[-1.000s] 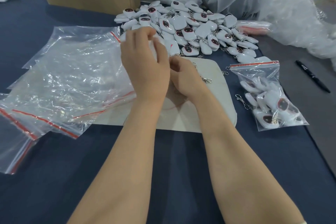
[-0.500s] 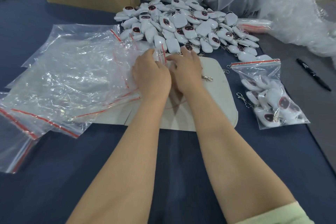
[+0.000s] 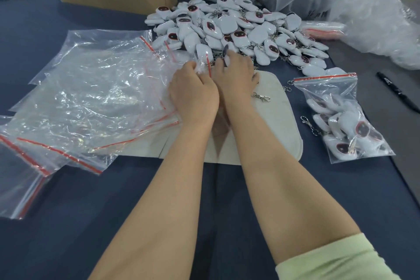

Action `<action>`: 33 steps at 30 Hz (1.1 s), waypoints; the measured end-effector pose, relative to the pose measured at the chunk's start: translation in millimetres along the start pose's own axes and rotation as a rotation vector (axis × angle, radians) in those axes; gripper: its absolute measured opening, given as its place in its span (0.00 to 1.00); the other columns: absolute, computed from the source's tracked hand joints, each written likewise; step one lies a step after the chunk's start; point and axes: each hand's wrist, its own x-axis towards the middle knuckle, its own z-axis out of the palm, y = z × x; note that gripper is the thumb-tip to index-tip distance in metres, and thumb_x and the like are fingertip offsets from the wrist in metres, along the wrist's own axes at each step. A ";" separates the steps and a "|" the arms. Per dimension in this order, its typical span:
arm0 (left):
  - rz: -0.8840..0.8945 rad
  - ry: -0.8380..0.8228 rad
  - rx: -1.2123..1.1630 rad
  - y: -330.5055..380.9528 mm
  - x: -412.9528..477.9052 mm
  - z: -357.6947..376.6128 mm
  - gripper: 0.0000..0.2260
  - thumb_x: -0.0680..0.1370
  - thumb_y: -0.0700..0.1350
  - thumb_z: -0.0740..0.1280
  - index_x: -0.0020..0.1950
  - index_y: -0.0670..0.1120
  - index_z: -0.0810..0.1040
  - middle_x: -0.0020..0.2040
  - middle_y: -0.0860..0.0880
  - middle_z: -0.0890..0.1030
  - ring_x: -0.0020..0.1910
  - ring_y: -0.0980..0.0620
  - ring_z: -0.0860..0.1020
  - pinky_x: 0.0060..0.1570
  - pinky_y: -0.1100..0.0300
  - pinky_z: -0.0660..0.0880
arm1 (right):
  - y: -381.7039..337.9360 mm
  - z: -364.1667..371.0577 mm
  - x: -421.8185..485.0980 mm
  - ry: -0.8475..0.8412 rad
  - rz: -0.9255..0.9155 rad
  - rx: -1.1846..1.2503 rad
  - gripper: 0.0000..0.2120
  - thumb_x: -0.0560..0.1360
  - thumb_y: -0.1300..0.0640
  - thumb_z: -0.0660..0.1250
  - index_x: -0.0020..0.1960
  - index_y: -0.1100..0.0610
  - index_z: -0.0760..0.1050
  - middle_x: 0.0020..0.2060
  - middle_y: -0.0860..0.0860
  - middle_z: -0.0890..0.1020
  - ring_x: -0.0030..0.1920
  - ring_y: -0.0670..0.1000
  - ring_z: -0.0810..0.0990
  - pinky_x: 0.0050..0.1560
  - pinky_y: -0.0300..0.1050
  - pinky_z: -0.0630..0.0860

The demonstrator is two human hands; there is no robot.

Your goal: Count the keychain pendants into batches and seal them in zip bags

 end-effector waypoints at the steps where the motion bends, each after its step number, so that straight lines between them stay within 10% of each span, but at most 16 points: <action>1: -0.002 -0.003 0.008 0.1 0.1 0.1 0.17 0.79 0.41 0.56 0.67 0.42 0.71 0.63 0.43 0.76 0.64 0.44 0.71 0.67 0.51 0.63 | 0.7 -4.1 -2.2 0.079 0.002 0.166 0.18 0.80 0.53 0.58 0.69 0.57 0.69 0.65 0.54 0.74 0.68 0.53 0.68 0.70 0.50 0.61; 5: 0.019 -0.030 0.023 0.2 -1.1 1.5 0.17 0.79 0.41 0.56 0.67 0.42 0.71 0.62 0.44 0.77 0.64 0.45 0.72 0.66 0.51 0.64 | 8.3 -24.4 -13.6 0.218 0.170 0.762 0.07 0.77 0.59 0.66 0.53 0.60 0.71 0.43 0.47 0.74 0.38 0.47 0.76 0.46 0.41 0.74; 9: 0.077 -0.072 0.094 1.5 -4.9 3.2 0.17 0.79 0.41 0.57 0.68 0.42 0.70 0.64 0.44 0.75 0.66 0.46 0.70 0.68 0.53 0.62 | 18.0 -37.2 -17.1 -0.086 0.434 1.390 0.15 0.76 0.64 0.68 0.61 0.67 0.70 0.54 0.59 0.75 0.33 0.46 0.81 0.39 0.37 0.80; 13: 0.100 -0.070 0.138 1.4 -4.9 3.9 0.18 0.79 0.40 0.58 0.68 0.42 0.70 0.65 0.44 0.75 0.67 0.46 0.69 0.68 0.55 0.61 | 23.2 -41.7 -23.0 -0.201 0.474 1.508 0.07 0.77 0.67 0.65 0.41 0.64 0.77 0.35 0.53 0.81 0.39 0.50 0.80 0.41 0.38 0.81; 33: 0.119 -0.078 0.345 0.3 -2.1 16.1 0.15 0.79 0.45 0.57 0.64 0.43 0.72 0.63 0.44 0.76 0.65 0.44 0.70 0.67 0.53 0.59 | 21.2 -29.9 -17.9 -0.238 0.311 1.375 0.03 0.78 0.65 0.64 0.45 0.61 0.75 0.39 0.55 0.81 0.41 0.51 0.81 0.47 0.44 0.80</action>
